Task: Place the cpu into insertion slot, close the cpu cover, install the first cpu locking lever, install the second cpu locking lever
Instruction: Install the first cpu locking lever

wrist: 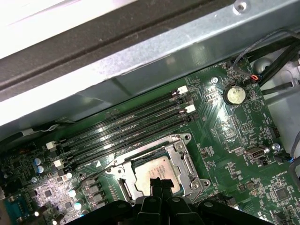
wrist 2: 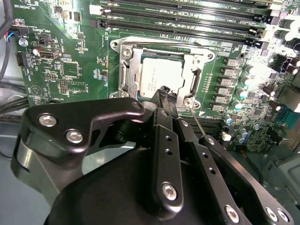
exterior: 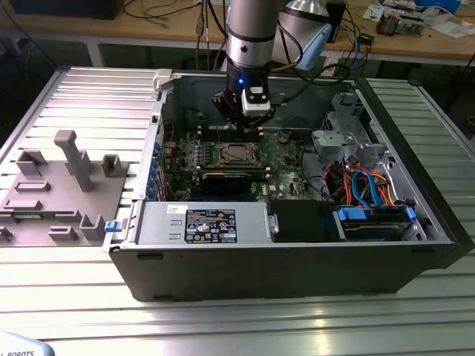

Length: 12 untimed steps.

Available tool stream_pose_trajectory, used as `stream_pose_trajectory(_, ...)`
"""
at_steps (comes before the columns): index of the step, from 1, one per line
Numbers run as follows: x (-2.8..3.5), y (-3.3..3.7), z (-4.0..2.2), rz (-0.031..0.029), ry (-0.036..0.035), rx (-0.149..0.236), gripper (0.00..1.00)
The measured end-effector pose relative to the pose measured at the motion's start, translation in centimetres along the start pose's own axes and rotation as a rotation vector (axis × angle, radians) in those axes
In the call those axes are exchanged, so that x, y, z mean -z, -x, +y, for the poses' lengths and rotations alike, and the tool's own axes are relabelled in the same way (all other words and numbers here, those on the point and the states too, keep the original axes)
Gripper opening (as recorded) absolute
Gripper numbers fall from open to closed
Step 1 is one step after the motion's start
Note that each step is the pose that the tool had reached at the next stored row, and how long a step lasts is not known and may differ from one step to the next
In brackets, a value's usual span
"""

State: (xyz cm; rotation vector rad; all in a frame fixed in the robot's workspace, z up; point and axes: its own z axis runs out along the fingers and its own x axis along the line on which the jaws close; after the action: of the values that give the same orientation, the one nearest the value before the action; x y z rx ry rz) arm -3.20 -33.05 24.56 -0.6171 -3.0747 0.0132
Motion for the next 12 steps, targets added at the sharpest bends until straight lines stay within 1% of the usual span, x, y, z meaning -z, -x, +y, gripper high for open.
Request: stream_pose_trajectory(12,-0.01,0.0,0.0,0.0,0.0,0.005,0.11)
